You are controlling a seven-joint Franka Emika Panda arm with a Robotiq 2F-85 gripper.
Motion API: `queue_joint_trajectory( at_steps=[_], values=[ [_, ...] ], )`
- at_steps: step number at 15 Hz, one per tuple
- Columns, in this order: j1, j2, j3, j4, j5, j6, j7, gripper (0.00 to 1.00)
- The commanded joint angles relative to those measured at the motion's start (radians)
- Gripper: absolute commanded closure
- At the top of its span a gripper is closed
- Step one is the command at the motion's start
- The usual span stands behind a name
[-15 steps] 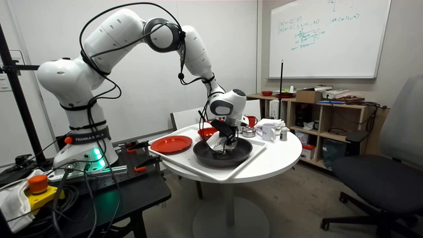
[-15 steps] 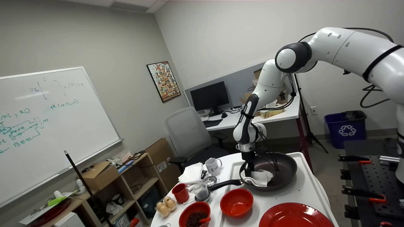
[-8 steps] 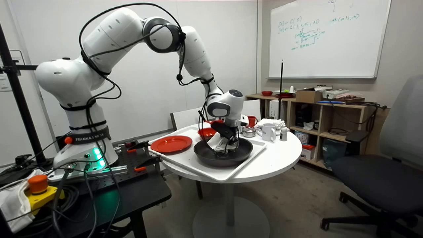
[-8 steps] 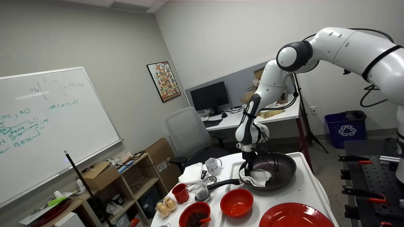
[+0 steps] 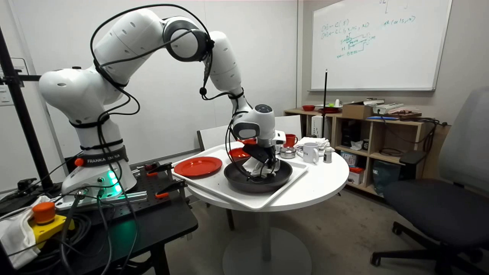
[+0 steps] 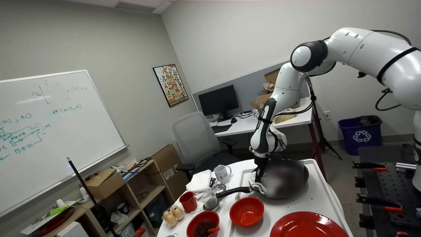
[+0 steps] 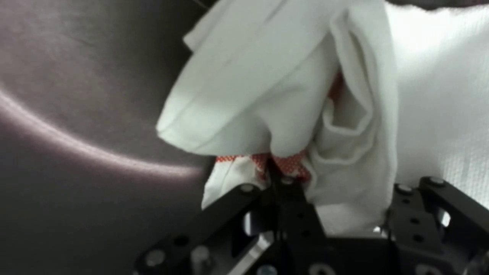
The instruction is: Use the white towel to wipe the pan
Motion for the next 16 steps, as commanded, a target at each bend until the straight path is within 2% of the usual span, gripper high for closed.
queue_joint_trajectory(
  at_steps=[1, 8, 12, 16],
  values=[
    [-0.081, -0.005, 0.064, -0.074, -0.079, 0.149, 0.008, 0.97],
    [-0.206, -0.018, 0.124, -0.185, -0.372, 0.363, 0.173, 0.97],
    [-0.276, -0.026, 0.155, -0.201, -0.544, 0.43, 0.321, 0.97],
    [-0.342, -0.042, 0.199, -0.2, -0.653, 0.473, 0.445, 0.97]
  ],
)
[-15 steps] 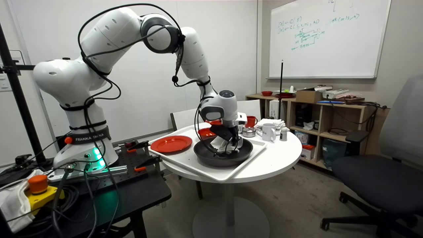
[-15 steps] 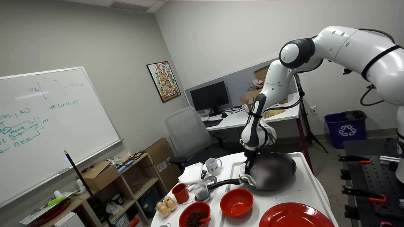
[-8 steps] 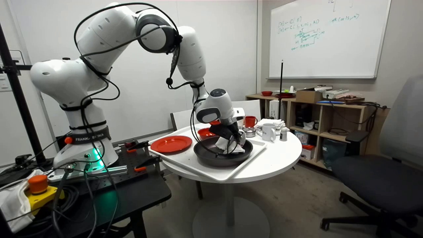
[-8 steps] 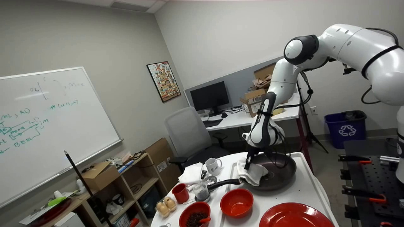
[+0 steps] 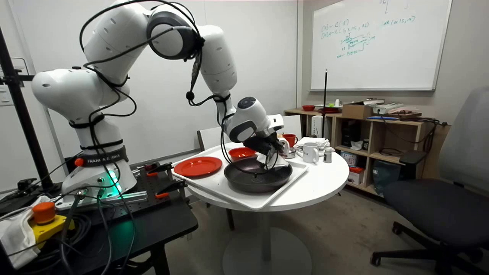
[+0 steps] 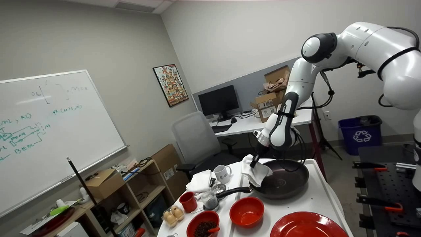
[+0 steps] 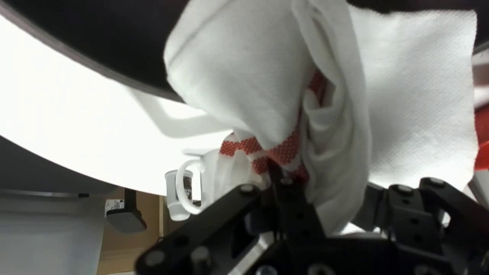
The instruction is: Use the white towel to wipe the pan
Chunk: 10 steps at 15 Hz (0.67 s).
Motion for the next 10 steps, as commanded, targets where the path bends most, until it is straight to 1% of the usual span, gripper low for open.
queue_joint_trajectory(
  at_steps=[1, 2, 6, 9, 10],
  values=[
    [-0.083, -0.035, 0.062, -0.011, -0.098, 0.009, 0.117, 0.97],
    [-0.102, -0.04, 0.078, -0.011, -0.112, 0.01, 0.136, 0.97],
    [-0.213, -0.046, 0.175, -0.033, -0.166, 0.009, 0.173, 0.97],
    [-0.264, -0.054, 0.214, -0.093, -0.184, 0.007, 0.177, 0.97],
    [-0.289, -0.051, 0.237, -0.117, -0.174, -0.009, 0.158, 0.97]
  ],
)
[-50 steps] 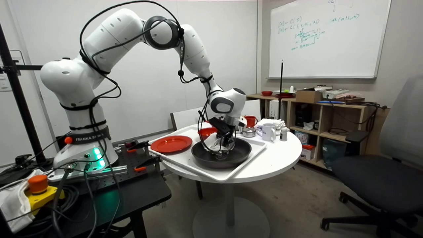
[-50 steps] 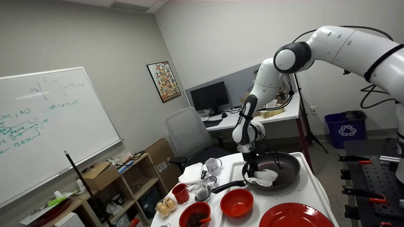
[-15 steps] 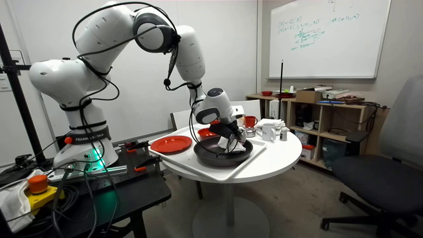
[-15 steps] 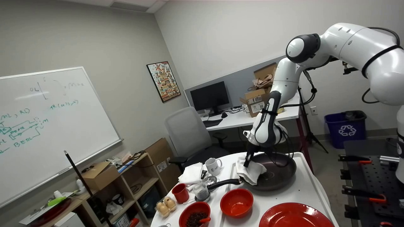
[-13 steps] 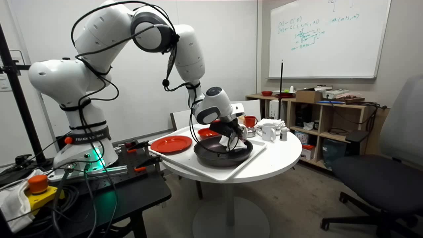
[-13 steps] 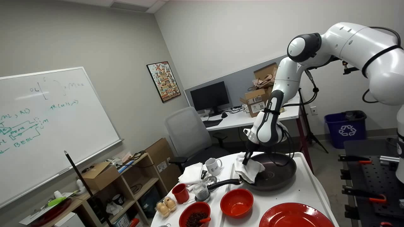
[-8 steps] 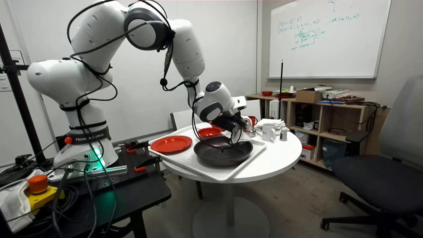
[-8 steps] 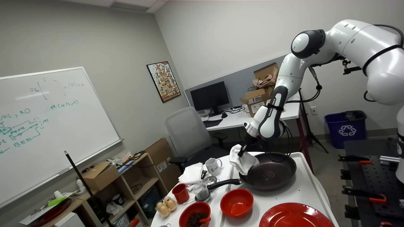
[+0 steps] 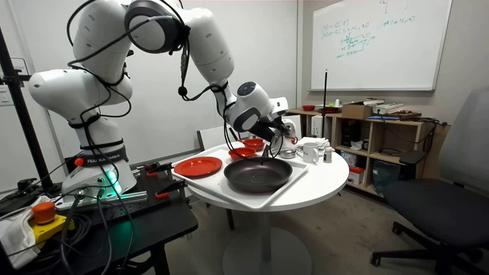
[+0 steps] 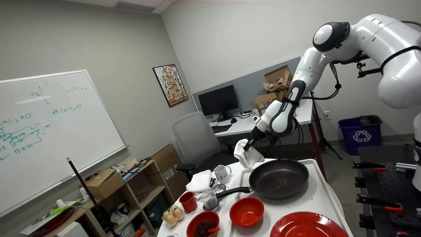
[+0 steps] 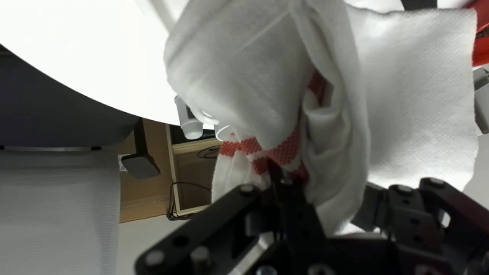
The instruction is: Use the white towel to wipe the pan
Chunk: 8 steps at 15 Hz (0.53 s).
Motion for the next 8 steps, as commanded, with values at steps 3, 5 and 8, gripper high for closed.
queue_joint_trajectory(
  at_steps=[3, 5, 8],
  values=[
    [-0.11, -0.031, 0.093, -0.158, -0.012, -0.104, 0.026, 0.97],
    [-0.114, -0.05, 0.109, -0.2, 0.009, -0.122, 0.022, 0.97],
    [-0.115, -0.074, 0.144, -0.238, 0.039, -0.159, 0.025, 0.97]
  ],
)
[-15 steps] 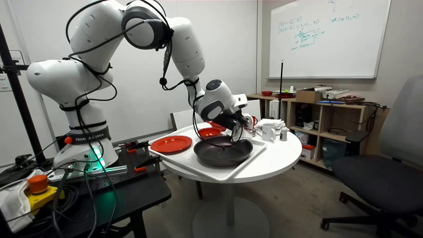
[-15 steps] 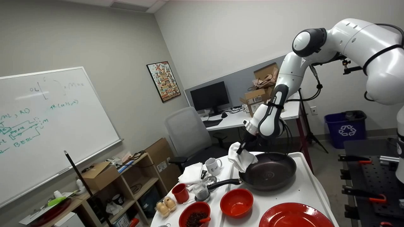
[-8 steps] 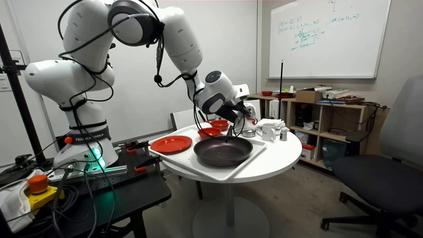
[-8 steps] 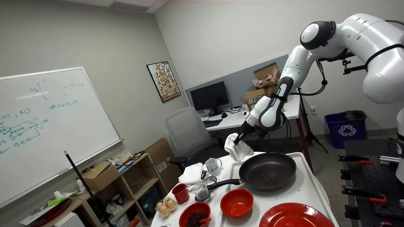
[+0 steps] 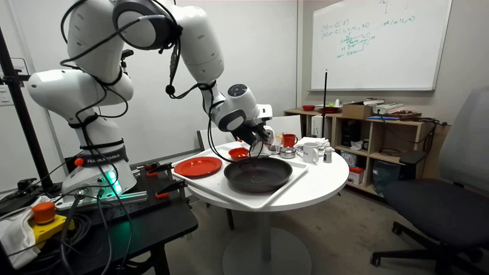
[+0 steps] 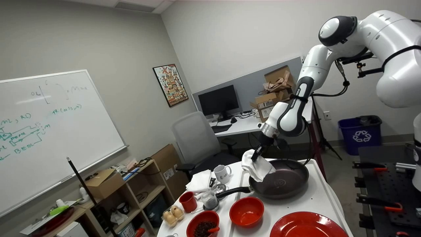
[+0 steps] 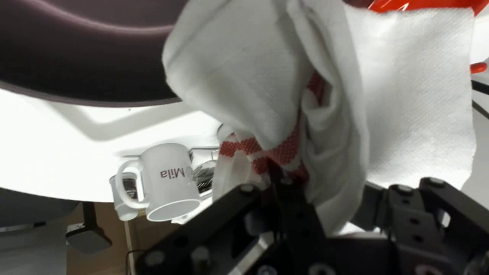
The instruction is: Use the white towel to wipe the pan
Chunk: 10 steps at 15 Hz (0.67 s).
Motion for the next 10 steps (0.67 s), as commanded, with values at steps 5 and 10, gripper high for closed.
queue_joint_trajectory(
  at_steps=[5, 10],
  values=[
    [0.113, -0.201, 0.043, -0.076, 0.212, -0.097, 0.131, 0.97],
    [0.375, -0.355, -0.076, -0.056, 0.399, -0.142, 0.235, 0.97]
  ],
)
